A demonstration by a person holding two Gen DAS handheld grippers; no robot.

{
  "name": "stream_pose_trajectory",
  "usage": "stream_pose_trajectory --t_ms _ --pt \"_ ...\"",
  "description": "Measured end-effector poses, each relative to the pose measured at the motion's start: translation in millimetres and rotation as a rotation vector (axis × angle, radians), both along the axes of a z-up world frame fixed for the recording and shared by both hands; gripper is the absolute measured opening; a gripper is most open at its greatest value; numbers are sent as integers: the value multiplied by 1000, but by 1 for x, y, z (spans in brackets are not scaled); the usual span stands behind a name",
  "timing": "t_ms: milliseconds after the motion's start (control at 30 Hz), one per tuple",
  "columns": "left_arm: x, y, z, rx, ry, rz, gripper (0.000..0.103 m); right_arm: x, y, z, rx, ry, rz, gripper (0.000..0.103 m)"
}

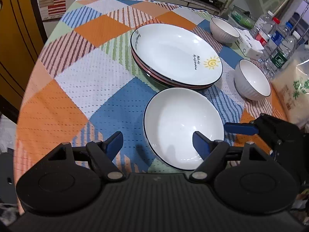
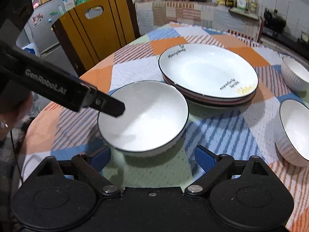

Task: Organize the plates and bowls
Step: 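Move the left gripper to a second white bowl and grasp its rim, then lift the second bowl, lower it into the first bowl, release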

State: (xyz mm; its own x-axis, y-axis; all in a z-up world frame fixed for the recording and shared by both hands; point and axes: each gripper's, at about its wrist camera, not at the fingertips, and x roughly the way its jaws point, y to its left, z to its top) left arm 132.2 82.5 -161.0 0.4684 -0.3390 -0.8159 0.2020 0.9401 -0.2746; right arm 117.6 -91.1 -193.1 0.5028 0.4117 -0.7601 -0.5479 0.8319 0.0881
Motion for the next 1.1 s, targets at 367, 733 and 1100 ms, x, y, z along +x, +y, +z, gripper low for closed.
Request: stream_pose_trajectory --t_ms 367,733,1100 --pt "5 7 -29 -125 42 29 36 2 16 -22 -28 -64 30 95" --pt "5 8 -32 -106 64 60 19 4 29 -34 -23 -93 33 91" --pt "0 -26 23 -122 44 -42 21 -25 -2 9 9 -176 -72 91"
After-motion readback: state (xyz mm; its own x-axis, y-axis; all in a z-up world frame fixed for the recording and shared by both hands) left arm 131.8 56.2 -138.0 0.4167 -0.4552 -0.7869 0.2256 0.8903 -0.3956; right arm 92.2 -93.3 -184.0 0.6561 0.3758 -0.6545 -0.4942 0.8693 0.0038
